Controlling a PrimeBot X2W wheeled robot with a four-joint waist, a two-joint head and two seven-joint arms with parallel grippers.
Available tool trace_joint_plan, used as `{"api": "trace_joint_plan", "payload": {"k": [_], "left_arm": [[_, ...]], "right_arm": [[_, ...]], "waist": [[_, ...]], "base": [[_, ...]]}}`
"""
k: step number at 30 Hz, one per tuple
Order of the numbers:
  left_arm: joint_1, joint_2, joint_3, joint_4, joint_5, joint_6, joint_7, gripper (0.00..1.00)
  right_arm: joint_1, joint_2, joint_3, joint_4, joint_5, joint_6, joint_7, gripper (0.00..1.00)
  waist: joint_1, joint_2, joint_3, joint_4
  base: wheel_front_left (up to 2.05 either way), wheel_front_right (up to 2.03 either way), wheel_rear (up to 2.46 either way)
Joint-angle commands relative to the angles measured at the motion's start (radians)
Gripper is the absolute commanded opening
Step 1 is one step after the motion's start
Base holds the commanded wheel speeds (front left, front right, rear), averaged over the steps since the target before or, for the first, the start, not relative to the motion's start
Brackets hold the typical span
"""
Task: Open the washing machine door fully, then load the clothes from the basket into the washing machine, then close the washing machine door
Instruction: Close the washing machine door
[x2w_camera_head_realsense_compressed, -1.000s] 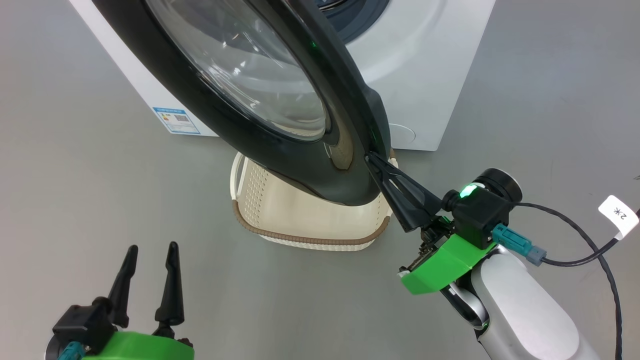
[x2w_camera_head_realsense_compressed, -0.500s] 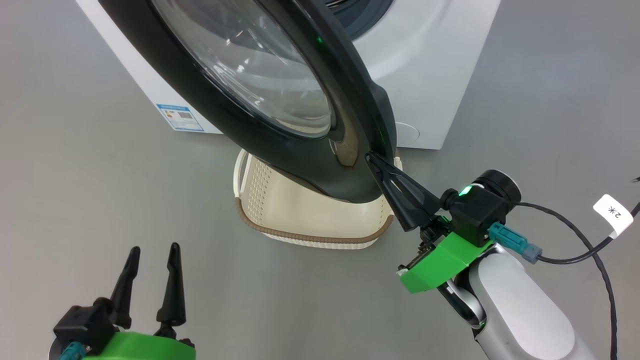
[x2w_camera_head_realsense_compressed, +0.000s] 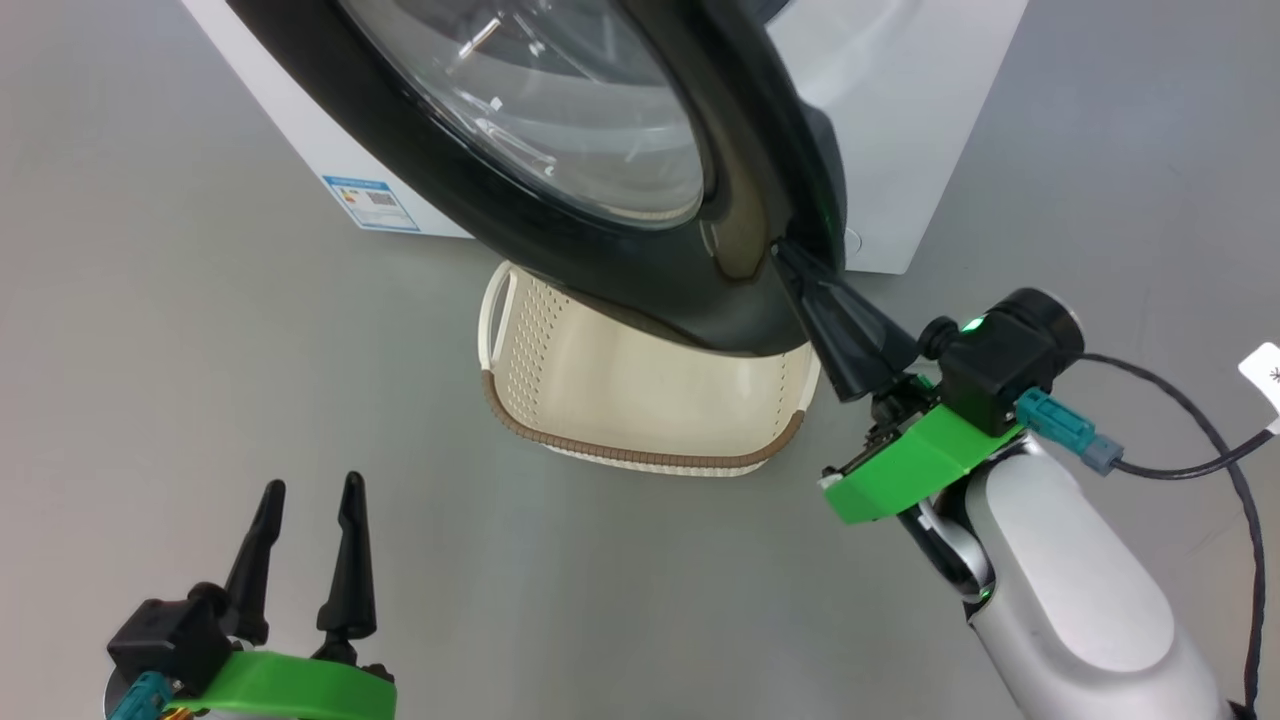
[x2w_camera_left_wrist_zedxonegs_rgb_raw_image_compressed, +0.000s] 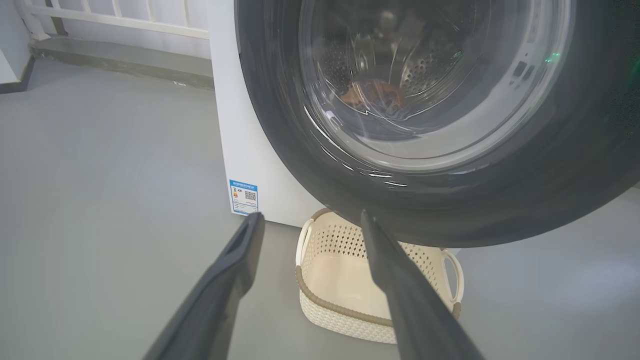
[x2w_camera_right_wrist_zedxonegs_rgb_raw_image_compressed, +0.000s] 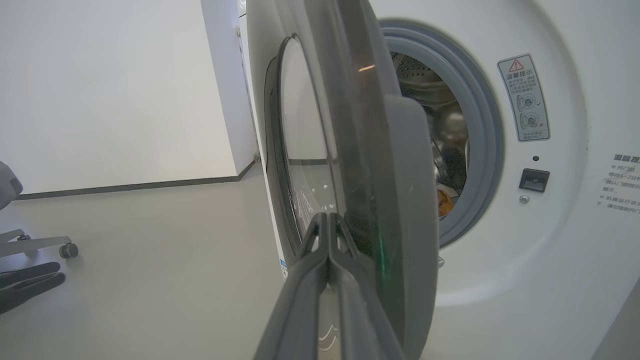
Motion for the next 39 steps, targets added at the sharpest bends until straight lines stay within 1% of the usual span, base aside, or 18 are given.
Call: {"api": "trace_joint_plan", "payload": {"k": [1, 11, 18, 25, 33, 39], "left_arm": [[-0.024, 0.012, 0.03, -0.019, -0.008, -0.002, -0.006, 1.0], [-0.063, 0.012, 0.004, -0.026, -0.025, -0.002, -0.006, 1.0], [-0.09, 0.012, -0.018, -0.029, -0.047, -0.002, -0.006, 1.0], [-0.125, 0.012, -0.049, -0.042, -0.068, -0.002, -0.006, 1.0], [-0.16, 0.012, -0.077, -0.061, -0.085, -0.002, -0.006, 1.0], [-0.178, 0.012, -0.099, -0.07, -0.092, -0.002, -0.006, 1.0]], "right_arm": [[-0.021, 0.013, 0.002, -0.02, -0.012, 0.001, -0.004, 0.0], [-0.151, -0.011, -0.021, 0.03, -0.027, 0.001, -0.004, 0.0], [-0.245, -0.012, -0.106, 0.061, -0.058, 0.001, -0.004, 0.0], [-0.345, -0.024, -0.117, 0.109, -0.07, 0.001, -0.004, 0.0], [-0.459, -0.036, -0.184, 0.137, -0.089, 0.001, -0.004, 0.0], [-0.551, -0.024, -0.235, 0.155, -0.094, 0.001, -0.004, 0.0]], "waist": [[0.0, 0.0, 0.007, 0.002], [0.0, 0.0, 0.08, 0.023], [0.0, 0.0, 0.148, 0.045], [0.0, 0.0, 0.216, 0.067], [0.0, 0.0, 0.28, 0.084], [0.0, 0.0, 0.324, 0.084]], "base": [[0.0, 0.0, 0.0], [0.0, 0.0, 0.0], [0.0, 0.0, 0.0], [0.0, 0.0, 0.0], [0.0, 0.0, 0.0], [0.0, 0.0, 0.0]]}}
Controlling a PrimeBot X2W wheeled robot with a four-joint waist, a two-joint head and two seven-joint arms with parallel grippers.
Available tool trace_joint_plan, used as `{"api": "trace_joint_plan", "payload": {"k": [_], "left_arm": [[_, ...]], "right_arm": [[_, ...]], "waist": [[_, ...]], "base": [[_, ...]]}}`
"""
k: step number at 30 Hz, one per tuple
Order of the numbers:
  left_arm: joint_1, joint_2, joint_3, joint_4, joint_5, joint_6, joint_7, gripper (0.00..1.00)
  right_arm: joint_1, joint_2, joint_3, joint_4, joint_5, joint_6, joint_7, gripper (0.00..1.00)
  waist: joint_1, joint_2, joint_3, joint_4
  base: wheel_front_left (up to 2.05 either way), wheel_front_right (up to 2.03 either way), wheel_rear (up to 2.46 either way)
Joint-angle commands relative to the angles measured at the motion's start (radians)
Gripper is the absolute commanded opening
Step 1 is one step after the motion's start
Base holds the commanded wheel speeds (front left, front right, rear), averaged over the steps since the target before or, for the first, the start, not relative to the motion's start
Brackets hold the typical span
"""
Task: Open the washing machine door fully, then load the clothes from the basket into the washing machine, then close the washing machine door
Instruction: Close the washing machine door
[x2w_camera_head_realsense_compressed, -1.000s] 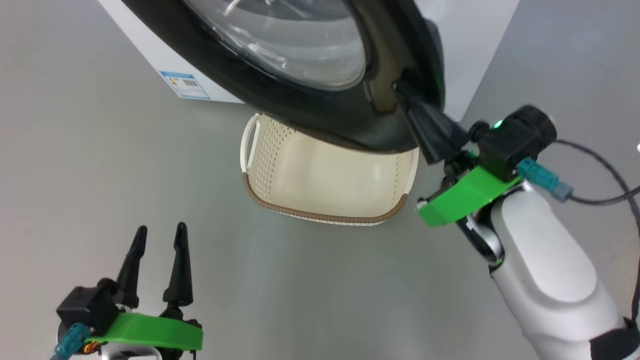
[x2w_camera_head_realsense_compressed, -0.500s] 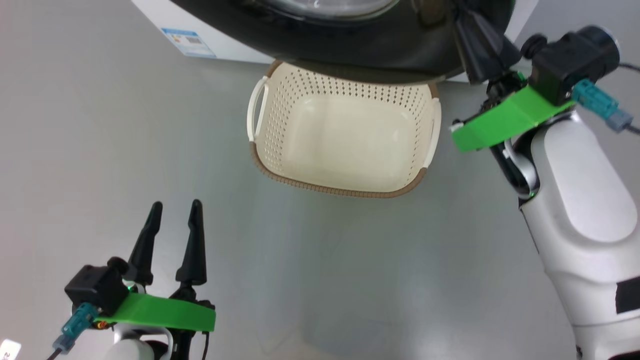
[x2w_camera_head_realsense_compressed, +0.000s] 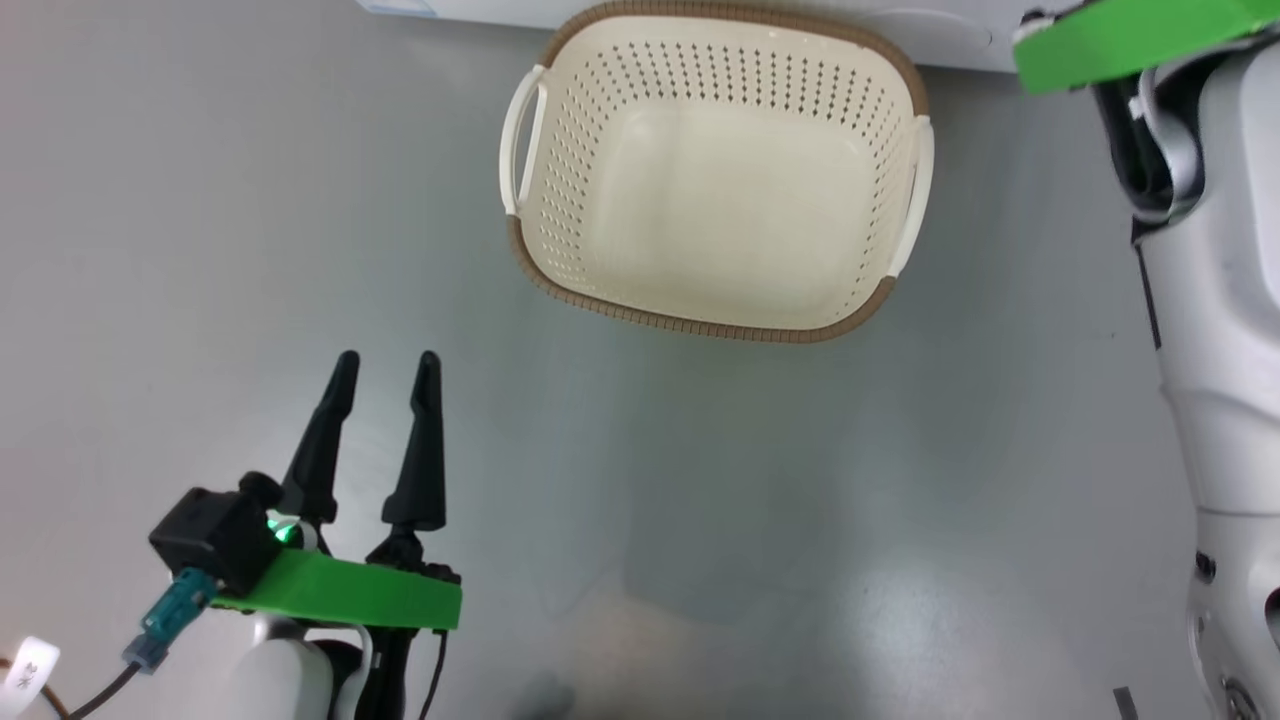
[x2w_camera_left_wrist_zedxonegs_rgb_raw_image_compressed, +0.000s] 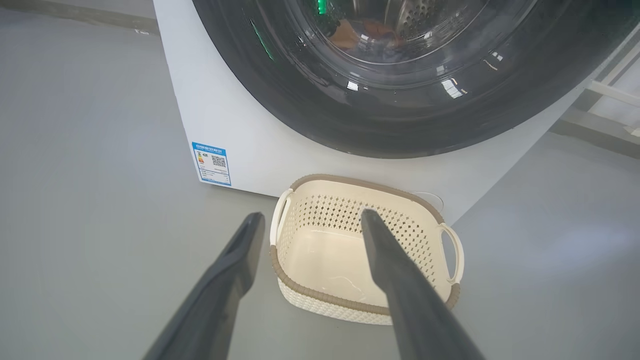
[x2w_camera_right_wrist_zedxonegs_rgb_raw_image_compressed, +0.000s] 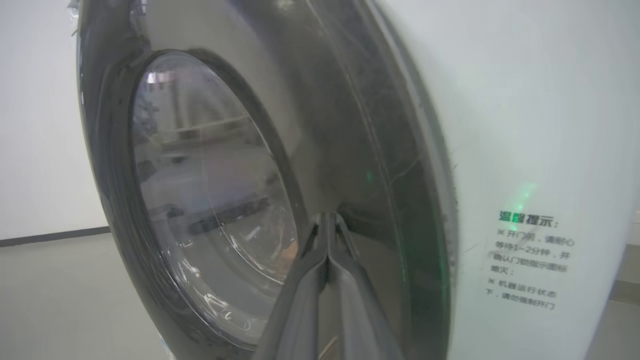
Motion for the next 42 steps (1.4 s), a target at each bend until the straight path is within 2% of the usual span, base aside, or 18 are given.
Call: {"api": "trace_joint_plan", "payload": {"k": [1, 9, 16, 29, 34, 42], "left_arm": [[-0.014, 0.019, 0.023, -0.03, -0.011, -0.002, -0.006, 1.0], [-0.048, 0.019, -0.005, -0.061, -0.026, -0.002, -0.006, 1.0], [-0.051, 0.019, -0.008, -0.062, -0.038, -0.002, -0.006, 1.0], [-0.021, 0.019, 0.025, -0.06, -0.014, -0.002, -0.006, 1.0], [-0.002, 0.019, 0.035, -0.057, -0.007, -0.002, -0.006, 1.0], [0.024, 0.019, 0.052, -0.055, 0.01, -0.002, -0.006, 1.0]], "right_arm": [[-0.023, 0.029, 0.0, -0.015, -0.011, 0.001, -0.003, 0.0], [-0.125, 0.018, -0.024, 0.025, -0.041, 0.001, -0.003, 0.0], [-0.107, 0.018, 0.014, 0.014, -0.03, 0.001, -0.003, 0.0], [0.152, -0.003, 0.103, -0.082, 0.12, 0.001, -0.003, 0.0], [0.276, -0.037, 0.122, -0.109, 0.149, 0.001, -0.003, 0.0], [0.419, -0.043, 0.135, -0.143, 0.183, 0.001, -0.003, 0.0]], "waist": [[0.0, -0.0001, 0.028, 0.005], [0.0, -0.0001, 0.084, 0.025], [0.0, -0.0001, 0.078, 0.017], [0.0, -0.0001, -0.04, -0.03], [0.0, -0.0001, -0.095, -0.049], [0.0, -0.0001, -0.17, -0.086]], "base": [[0.0, 0.0, 0.0], [0.0, 0.0, 0.0], [0.0, 0.0, 0.0], [0.0, 0.0, 0.0], [0.0, 0.0, 0.0], [0.0, 0.0, 0.0]]}}
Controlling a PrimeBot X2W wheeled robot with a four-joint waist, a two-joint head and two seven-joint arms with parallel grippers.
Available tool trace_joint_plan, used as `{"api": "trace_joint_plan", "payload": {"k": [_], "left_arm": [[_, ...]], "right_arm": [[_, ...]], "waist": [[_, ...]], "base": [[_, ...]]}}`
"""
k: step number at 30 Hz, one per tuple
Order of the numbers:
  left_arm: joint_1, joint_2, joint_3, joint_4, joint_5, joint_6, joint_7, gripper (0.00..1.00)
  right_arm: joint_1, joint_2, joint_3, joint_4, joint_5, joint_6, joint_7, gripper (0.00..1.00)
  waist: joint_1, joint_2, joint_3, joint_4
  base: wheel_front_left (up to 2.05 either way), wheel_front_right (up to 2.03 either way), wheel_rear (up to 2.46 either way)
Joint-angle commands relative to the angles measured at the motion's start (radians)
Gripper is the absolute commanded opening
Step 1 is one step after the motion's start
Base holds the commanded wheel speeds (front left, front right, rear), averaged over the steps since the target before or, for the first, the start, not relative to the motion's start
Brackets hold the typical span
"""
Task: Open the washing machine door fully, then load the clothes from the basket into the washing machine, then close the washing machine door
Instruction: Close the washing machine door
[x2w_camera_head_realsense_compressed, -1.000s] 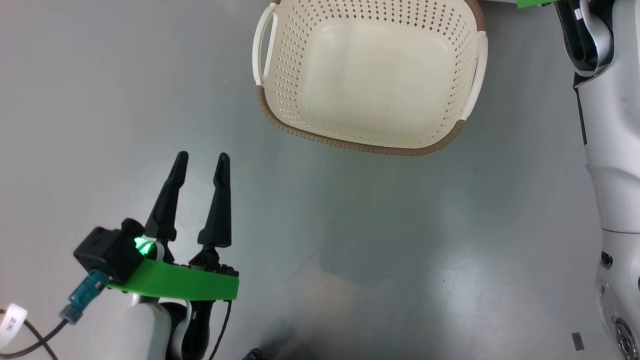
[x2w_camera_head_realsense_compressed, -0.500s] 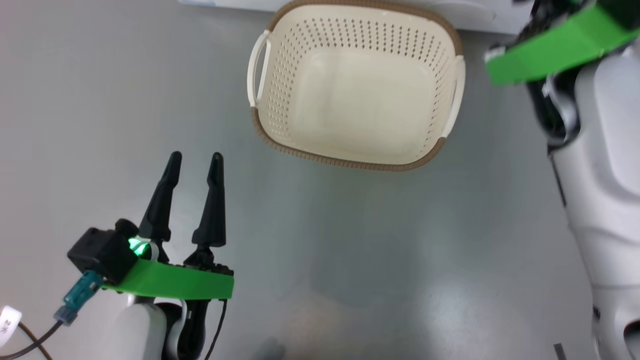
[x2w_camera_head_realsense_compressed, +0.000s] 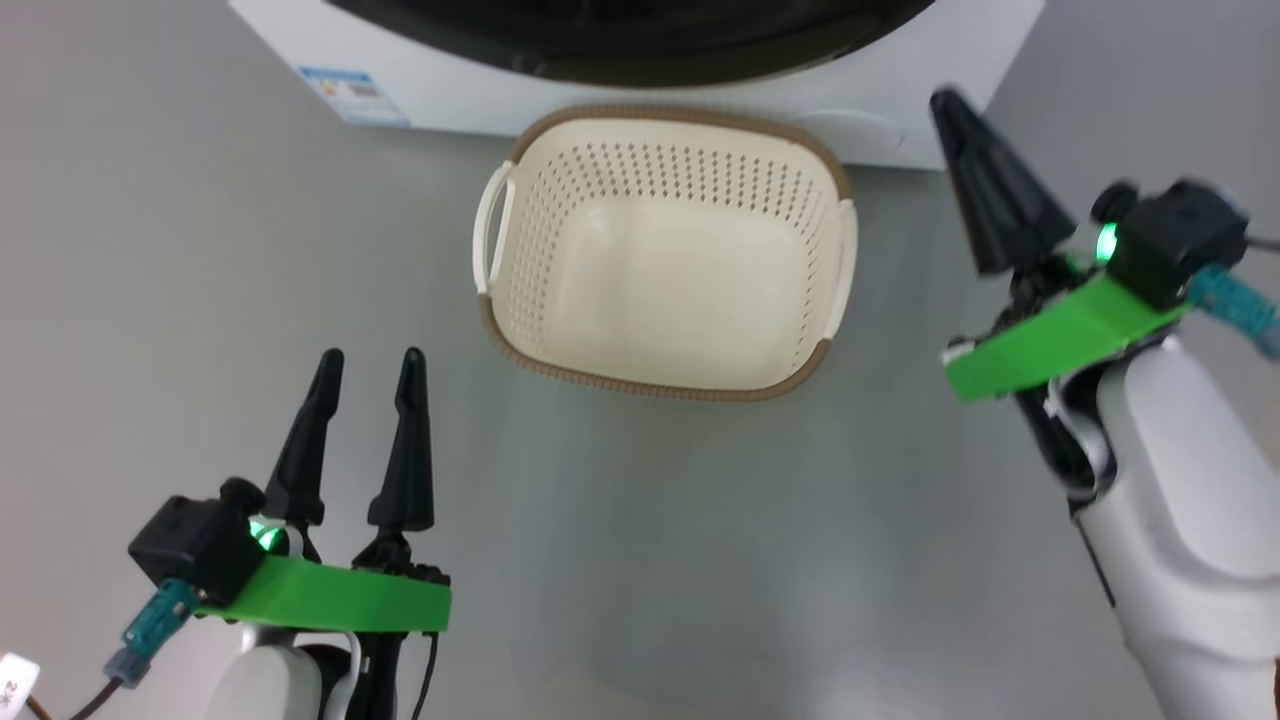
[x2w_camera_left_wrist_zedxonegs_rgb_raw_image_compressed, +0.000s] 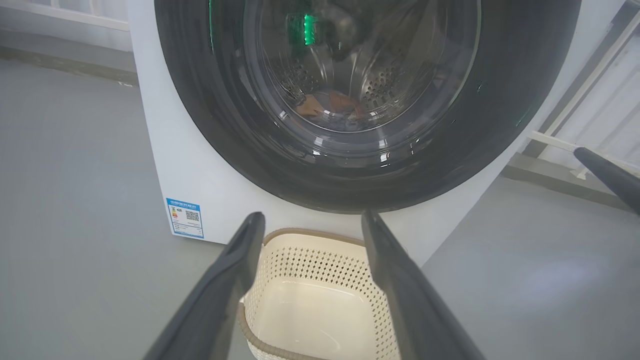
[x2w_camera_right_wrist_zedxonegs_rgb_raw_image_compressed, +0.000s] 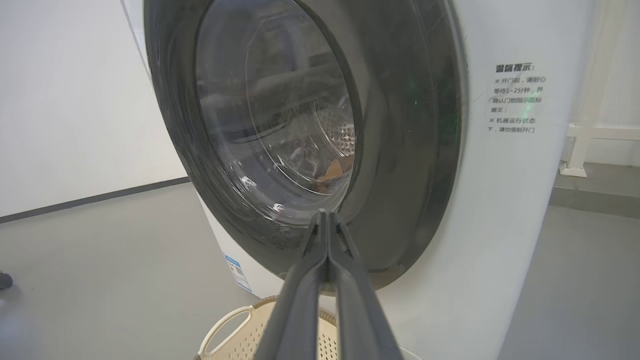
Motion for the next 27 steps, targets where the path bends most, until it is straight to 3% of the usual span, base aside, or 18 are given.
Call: {"api": "trace_joint_plan", "payload": {"k": [1, 2, 4, 5, 27], "left_arm": [[0.015, 0.026, 0.037, -0.018, 0.017, -0.002, -0.006, 1.0], [0.018, 0.026, 0.039, -0.018, 0.02, -0.002, -0.006, 1.0], [0.024, 0.026, 0.045, -0.018, 0.026, -0.002, -0.006, 1.0], [0.028, 0.026, 0.049, -0.018, 0.029, -0.002, -0.006, 1.0], [0.113, 0.026, 0.133, -0.001, 0.101, -0.002, -0.006, 1.0]], "right_arm": [[0.038, 0.014, 0.023, -0.03, 0.015, -0.006, 0.003, 0.0], [0.054, 0.015, 0.025, -0.033, 0.018, -0.006, 0.003, 0.02], [0.086, 0.019, 0.02, -0.038, 0.024, -0.006, 0.003, 0.44], [0.103, 0.023, 0.018, -0.038, 0.027, -0.006, 0.003, 1.0], [0.472, 0.094, -0.133, -0.112, 0.026, -0.006, 0.003, 1.0]], "waist": [[0.0, 0.0, -0.043, -0.031], [0.0, 0.0, -0.054, -0.036], [0.0, 0.0, -0.072, -0.046], [0.0, 0.0, -0.083, -0.051], [0.0, 0.0, -0.257, -0.158]], "base": [[0.0, 0.0, 0.0], [0.0, 0.0, 0.0], [0.0, 0.0, 0.0], [0.0, 0.0, 0.0], [0.0, 0.0, 0.0]]}}
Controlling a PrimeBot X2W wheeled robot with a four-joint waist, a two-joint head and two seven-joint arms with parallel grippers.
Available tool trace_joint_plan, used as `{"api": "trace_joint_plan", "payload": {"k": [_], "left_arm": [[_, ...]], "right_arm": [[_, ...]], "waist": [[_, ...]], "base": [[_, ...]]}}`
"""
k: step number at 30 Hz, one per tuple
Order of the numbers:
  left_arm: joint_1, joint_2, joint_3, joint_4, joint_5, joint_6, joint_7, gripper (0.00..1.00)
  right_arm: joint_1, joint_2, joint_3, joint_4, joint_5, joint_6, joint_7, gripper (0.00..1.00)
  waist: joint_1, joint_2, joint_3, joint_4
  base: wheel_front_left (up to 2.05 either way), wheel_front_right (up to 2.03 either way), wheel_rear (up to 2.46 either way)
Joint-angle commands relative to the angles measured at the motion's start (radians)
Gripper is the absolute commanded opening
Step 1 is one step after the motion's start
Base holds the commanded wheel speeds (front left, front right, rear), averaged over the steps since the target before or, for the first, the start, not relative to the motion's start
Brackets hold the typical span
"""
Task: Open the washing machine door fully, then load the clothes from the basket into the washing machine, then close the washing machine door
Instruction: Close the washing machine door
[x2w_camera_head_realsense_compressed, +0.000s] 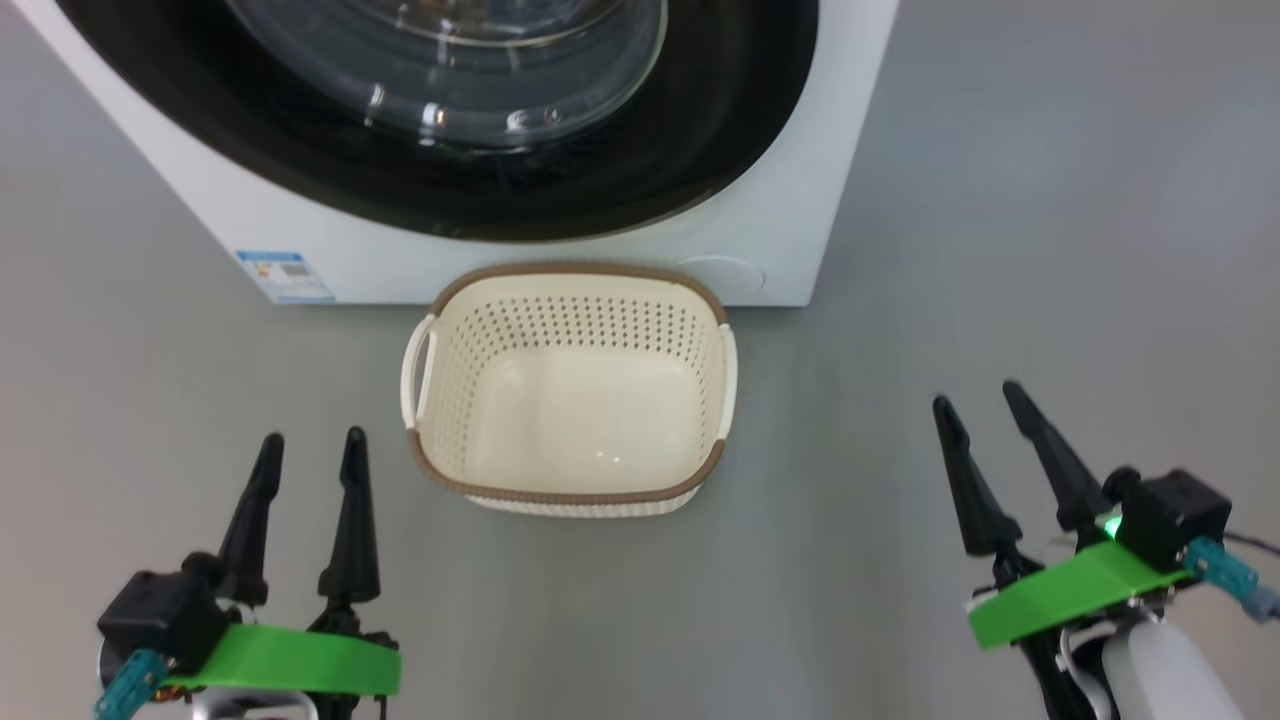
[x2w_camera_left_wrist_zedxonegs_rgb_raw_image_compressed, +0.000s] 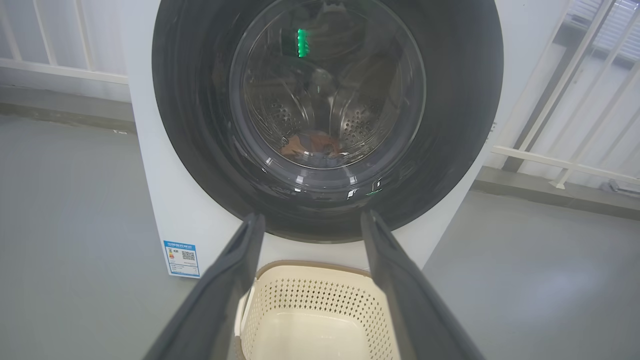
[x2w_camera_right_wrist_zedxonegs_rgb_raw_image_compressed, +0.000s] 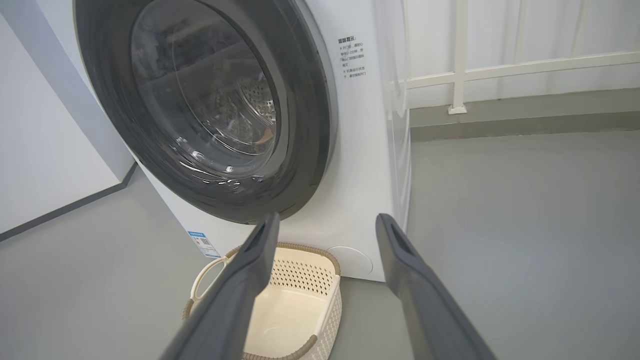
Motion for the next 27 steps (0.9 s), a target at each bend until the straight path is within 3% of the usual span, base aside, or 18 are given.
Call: {"api": "trace_joint_plan", "payload": {"k": [1, 17, 27], "left_arm": [[0.011, 0.018, 0.043, -0.015, 0.014, -0.002, -0.006, 1.0], [0.166, 0.018, 0.088, -0.014, 0.056, -0.002, -0.006, 1.0], [0.229, 0.02, 0.083, -0.014, 0.071, -0.002, -0.006, 1.0]], "right_arm": [[0.038, 0.014, 0.008, -0.035, -0.007, -0.006, 0.003, 1.0], [0.242, 0.089, -0.051, -0.094, -0.014, -0.006, 0.003, 1.0], [0.294, 0.112, -0.073, -0.126, -0.05, -0.006, 0.003, 1.0]], "waist": [[0.0, 0.0, -0.039, -0.035], [0.0, 0.0, -0.192, -0.118], [0.0, 0.0, -0.233, -0.127]], "base": [[0.0, 0.0, 0.0], [0.0, 0.0, 0.0], [0.0, 0.0, 0.0]]}}
